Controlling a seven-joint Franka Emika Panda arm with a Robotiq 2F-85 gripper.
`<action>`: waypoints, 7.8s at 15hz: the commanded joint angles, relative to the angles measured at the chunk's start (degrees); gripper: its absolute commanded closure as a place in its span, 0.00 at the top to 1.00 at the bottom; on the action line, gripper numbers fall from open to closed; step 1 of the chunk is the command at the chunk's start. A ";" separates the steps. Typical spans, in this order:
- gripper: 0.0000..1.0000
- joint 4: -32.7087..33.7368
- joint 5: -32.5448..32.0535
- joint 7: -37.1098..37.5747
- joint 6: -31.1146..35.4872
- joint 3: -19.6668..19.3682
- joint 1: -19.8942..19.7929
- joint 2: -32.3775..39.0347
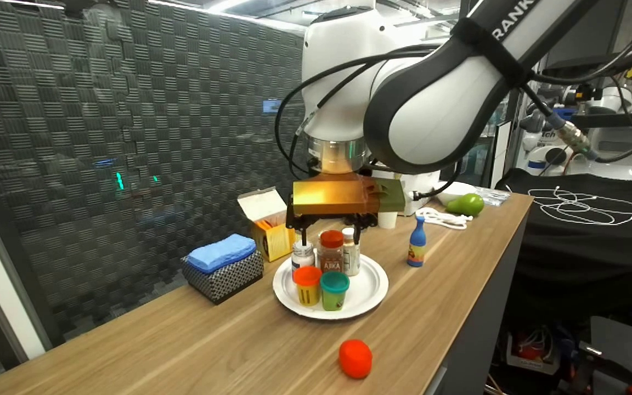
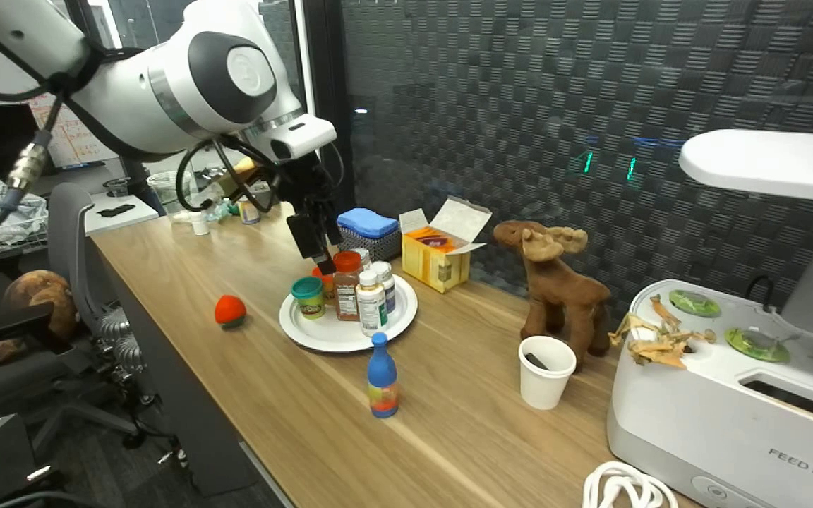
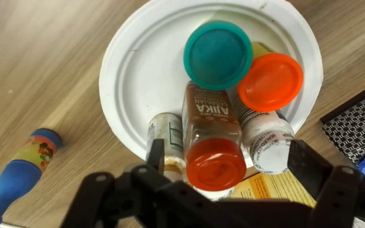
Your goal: Put the bottles and orange plushie on the white plate one at a time
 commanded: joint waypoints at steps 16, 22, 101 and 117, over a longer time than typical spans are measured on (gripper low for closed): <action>1.00 -9.34 -2.52 1.96 -1.92 -6.40 -11.29 -8.67; 1.00 -9.70 4.60 -0.56 -0.91 -6.94 -12.26 -8.67; 0.91 -5.13 7.67 -11.41 2.21 -2.85 -3.82 -4.13; 1.00 -10.21 -9.82 9.35 -1.76 4.46 1.10 -10.74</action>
